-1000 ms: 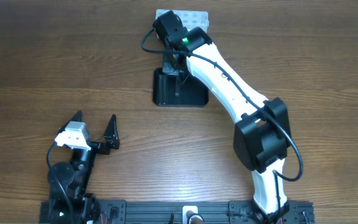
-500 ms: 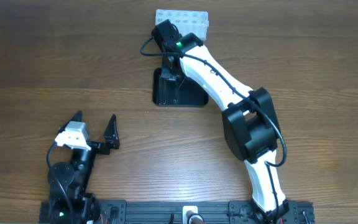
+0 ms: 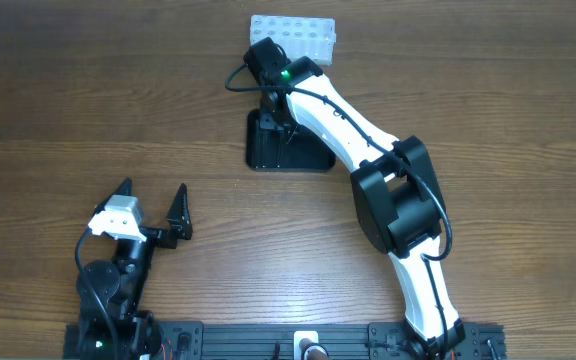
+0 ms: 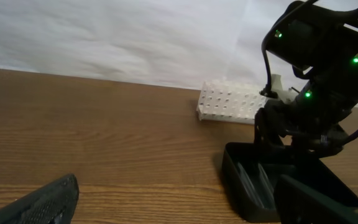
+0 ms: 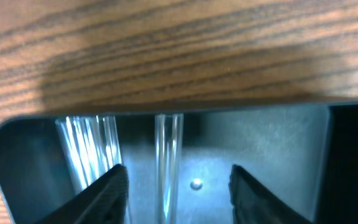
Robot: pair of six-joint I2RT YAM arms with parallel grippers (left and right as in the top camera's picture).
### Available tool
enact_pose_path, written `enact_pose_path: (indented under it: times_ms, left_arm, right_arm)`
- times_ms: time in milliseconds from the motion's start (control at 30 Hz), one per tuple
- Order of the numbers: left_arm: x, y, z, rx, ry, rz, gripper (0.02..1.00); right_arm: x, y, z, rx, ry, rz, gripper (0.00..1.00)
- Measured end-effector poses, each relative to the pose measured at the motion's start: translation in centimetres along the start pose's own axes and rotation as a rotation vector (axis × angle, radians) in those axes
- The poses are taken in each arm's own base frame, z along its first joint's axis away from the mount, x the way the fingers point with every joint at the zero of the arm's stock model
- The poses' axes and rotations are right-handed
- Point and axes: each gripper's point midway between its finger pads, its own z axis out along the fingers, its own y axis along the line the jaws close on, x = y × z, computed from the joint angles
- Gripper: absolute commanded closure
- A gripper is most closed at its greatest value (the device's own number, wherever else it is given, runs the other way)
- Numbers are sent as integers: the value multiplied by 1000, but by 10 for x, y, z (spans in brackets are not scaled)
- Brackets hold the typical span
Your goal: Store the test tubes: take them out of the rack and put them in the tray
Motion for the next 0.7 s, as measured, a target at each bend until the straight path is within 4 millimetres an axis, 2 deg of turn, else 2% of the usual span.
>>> enact_pose_path:
  times_ms: [67, 133, 233, 400, 467, 500, 567, 700]
  left_arm:
    - [0, 0, 0, 0, 0, 0, 18]
    - [0, 0, 0, 0, 0, 0, 20]
    - [0, 0, 0, 0, 0, 0, 20]
    - [0, 0, 0, 0, 0, 0, 18]
    - [0, 0, 0, 0, 0, 0, 20]
    - [0, 0, 0, 0, 0, 0, 18]
    - [0, 0, 0, 0, 0, 0, 18]
    - [0, 0, 0, 0, 0, 0, 20]
  right_arm:
    - [-5, -3, -6, 12, -24, -13, 141]
    - [-11, -4, -17, 17, -60, -36, 117]
    - [-41, -5, -64, -6, -213, -73, 97]
    - [-99, -17, -159, -71, -515, -73, 51]
    - [-124, -29, -181, -78, -612, -52, 16]
    - [-135, -35, -186, -74, -647, -42, 9]
    - [-151, -47, -184, -56, -684, -35, 7]
    - [-183, -61, -149, -13, -727, -33, 7]
